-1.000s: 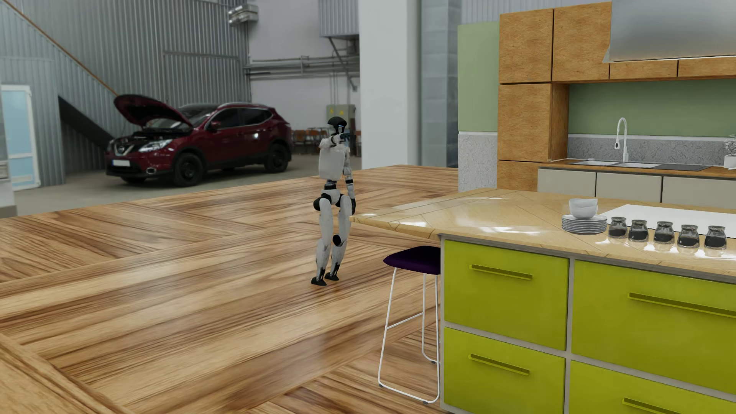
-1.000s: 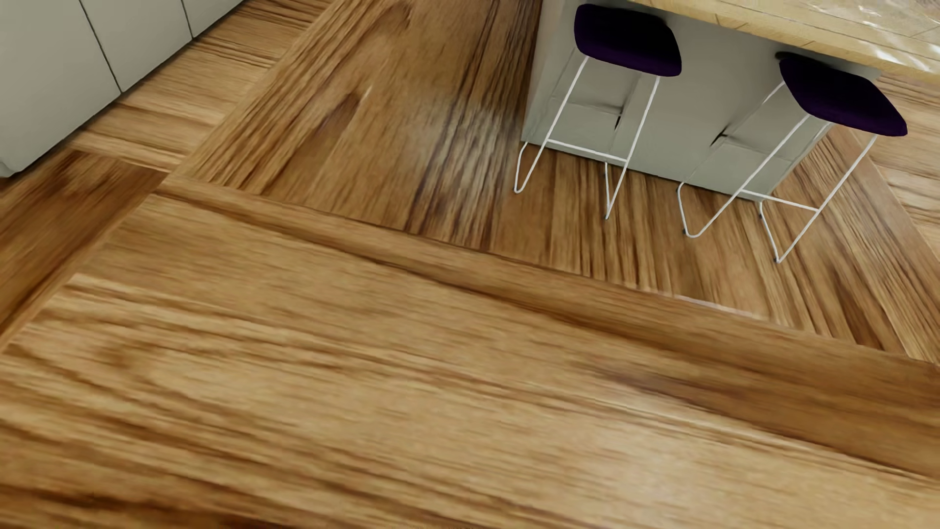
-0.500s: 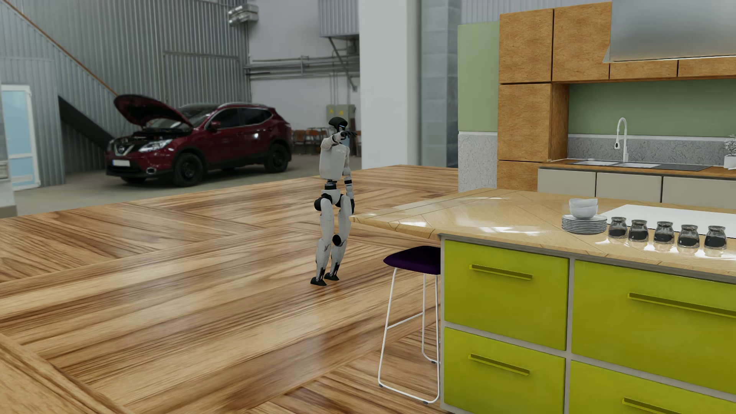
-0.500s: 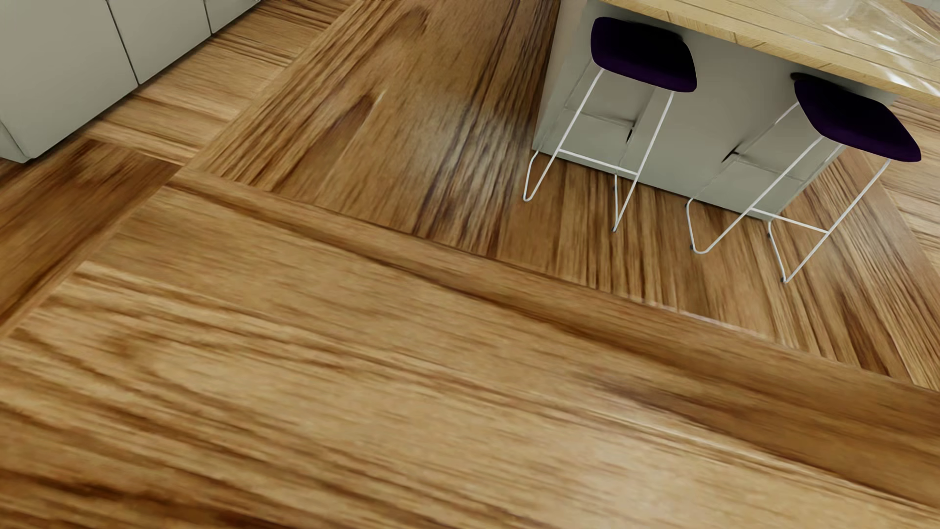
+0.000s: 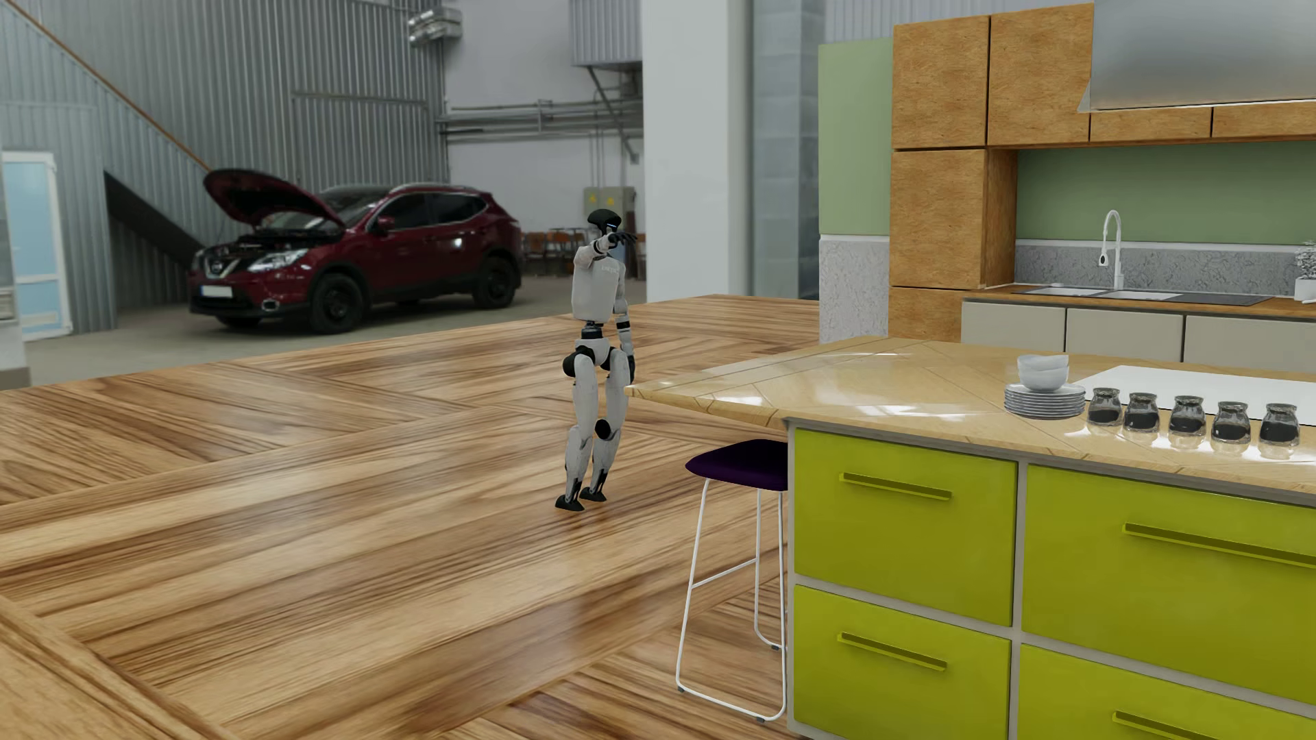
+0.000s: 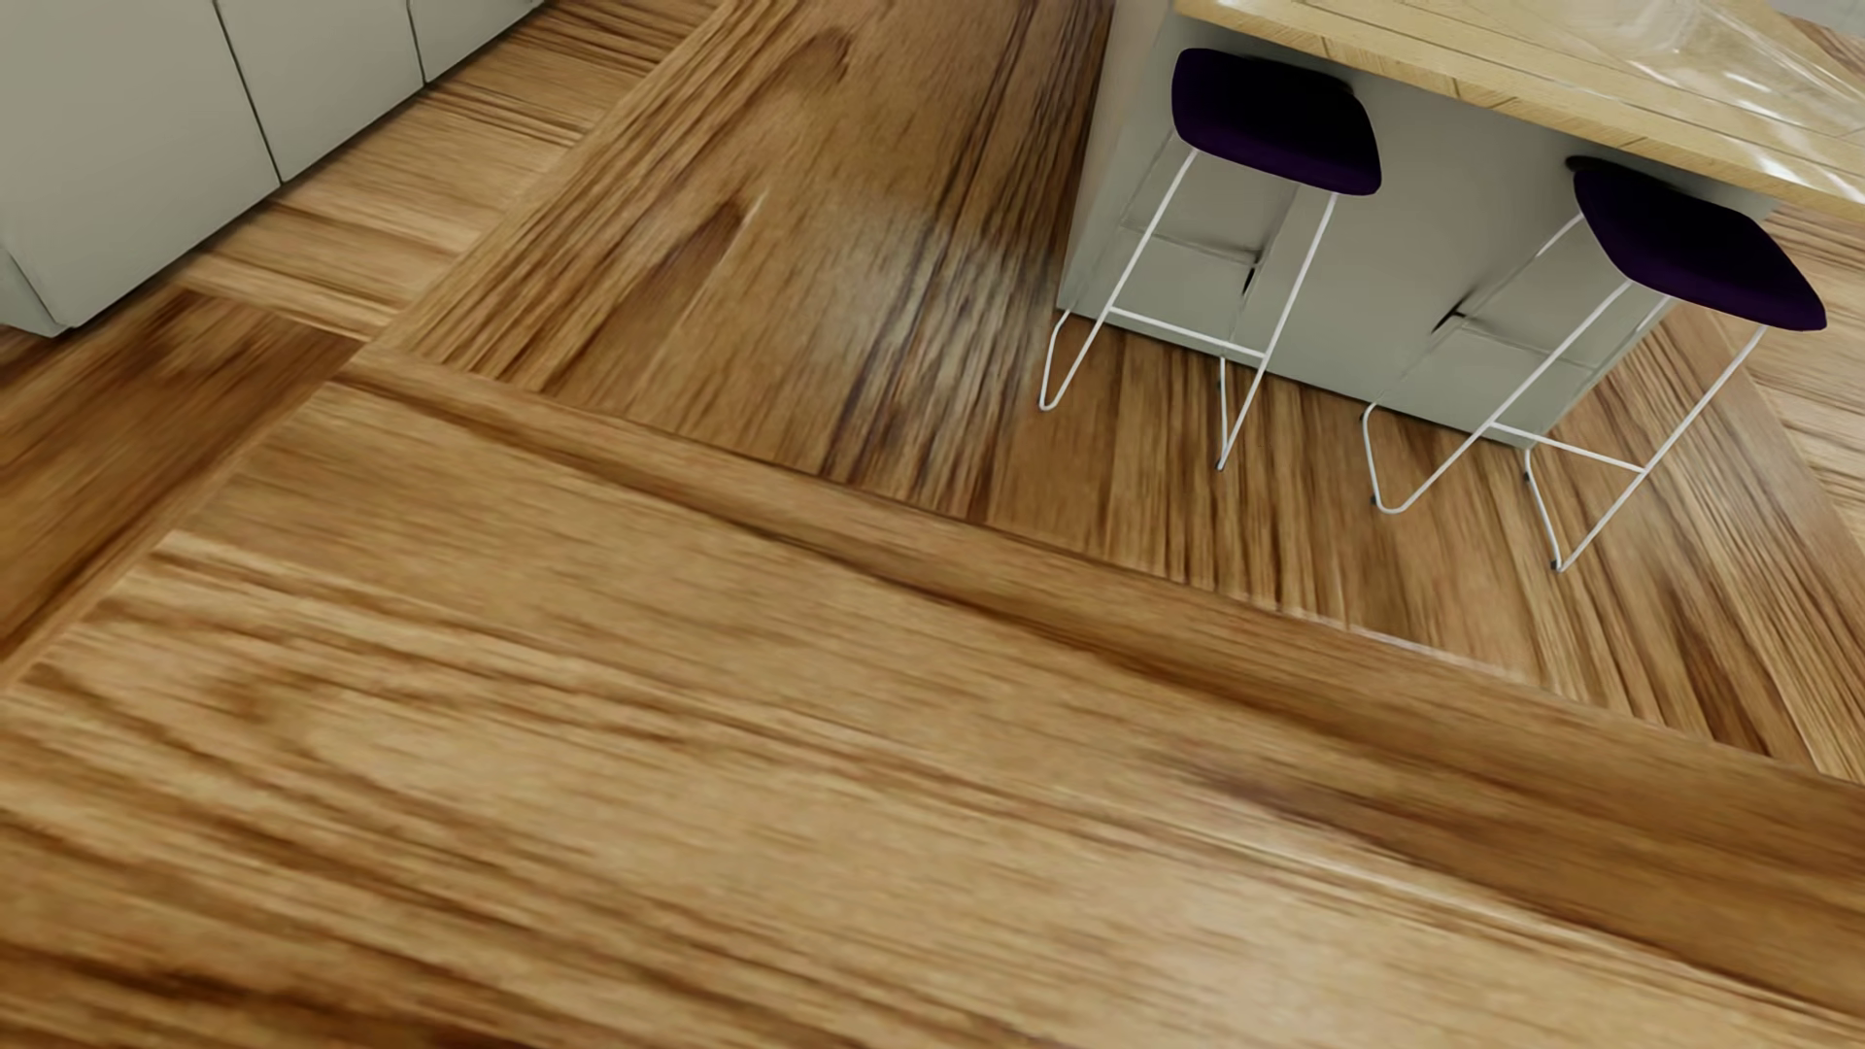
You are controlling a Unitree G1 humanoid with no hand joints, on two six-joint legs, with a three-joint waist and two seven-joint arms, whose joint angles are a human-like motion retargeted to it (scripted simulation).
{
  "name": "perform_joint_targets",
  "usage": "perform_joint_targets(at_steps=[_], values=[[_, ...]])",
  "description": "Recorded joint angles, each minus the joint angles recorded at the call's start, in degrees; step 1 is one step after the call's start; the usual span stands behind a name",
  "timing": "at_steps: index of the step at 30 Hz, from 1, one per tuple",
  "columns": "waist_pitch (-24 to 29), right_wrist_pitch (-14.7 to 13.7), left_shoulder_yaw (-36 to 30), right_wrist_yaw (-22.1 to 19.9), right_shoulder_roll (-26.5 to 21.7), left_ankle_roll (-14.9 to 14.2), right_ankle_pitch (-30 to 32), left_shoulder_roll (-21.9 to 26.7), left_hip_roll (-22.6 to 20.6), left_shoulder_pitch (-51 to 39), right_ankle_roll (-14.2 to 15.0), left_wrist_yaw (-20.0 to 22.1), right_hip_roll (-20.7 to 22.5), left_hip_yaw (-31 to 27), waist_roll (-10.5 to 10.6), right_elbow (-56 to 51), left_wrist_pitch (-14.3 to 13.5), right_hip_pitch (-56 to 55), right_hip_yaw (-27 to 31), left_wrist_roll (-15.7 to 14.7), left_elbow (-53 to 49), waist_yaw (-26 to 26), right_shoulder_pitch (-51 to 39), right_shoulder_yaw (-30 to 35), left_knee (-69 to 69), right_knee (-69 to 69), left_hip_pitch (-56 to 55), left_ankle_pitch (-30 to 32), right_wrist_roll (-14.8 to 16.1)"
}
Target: Reach forward
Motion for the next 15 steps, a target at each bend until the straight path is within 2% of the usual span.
perform_joint_targets(at_steps=[4, 5, 9, 10, 11, 15], values=[[-0.12, 0.00, 0.13, 0.00, 0.03, 0.00, -0.19, 0.05, -0.04, 0.63, 0.00, 0.00, -0.01, 0.00, 0.15, 0.06, 0.00, 0.05, 0.00, 0.00, 0.28, 0.05, -0.15, 0.00, 0.10, 0.01, 0.00, -0.11, 0.00], [-0.11, 0.00, -1.94, 0.00, 0.01, 0.00, -0.21, 0.18, -0.05, 0.26, 0.00, 0.00, -0.01, 0.00, 0.22, 0.11, 0.00, 0.07, 0.00, 0.00, 0.54, -0.06, -0.04, 0.00, 0.07, 0.00, 0.03, -0.11, 0.00], [-0.23, 0.00, 0.07, 0.00, -0.17, 0.00, -0.21, 0.07, -0.07, 0.51, 0.00, 0.00, -0.01, 0.00, 0.14, 0.03, 0.00, 0.17, 0.00, 0.00, 0.28, -0.25, -0.41, 0.00, -0.07, -0.11, 0.06, -0.09, 0.00], [-0.21, 0.00, -1.79, 0.00, -0.20, 0.00, -0.23, 0.19, -0.07, 0.02, 0.00, 0.00, 0.00, 0.00, 0.12, 0.01, 0.00, 0.23, 0.00, 0.00, 0.53, -0.35, -0.38, 0.00, -0.03, -0.13, 0.07, -0.15, 0.00], [-0.24, 0.00, 0.13, 0.00, -0.24, 0.00, -0.21, 0.06, -0.05, 0.37, 0.00, 0.00, 0.03, 0.00, 0.06, 0.03, 0.00, 0.23, 0.00, 0.00, 0.25, -0.33, -0.54, 0.00, -0.05, -0.13, 0.10, -0.17, 0.00], [-0.20, 0.00, -1.36, 0.00, -0.26, 0.00, -0.33, 0.14, -0.06, -0.03, 0.00, 0.00, 0.03, 0.00, -0.09, 0.28, 0.00, 0.33, 0.00, 0.00, 0.37, -0.41, -1.14, 0.00, -0.08, -0.12, 0.20, -0.15, 0.00]])
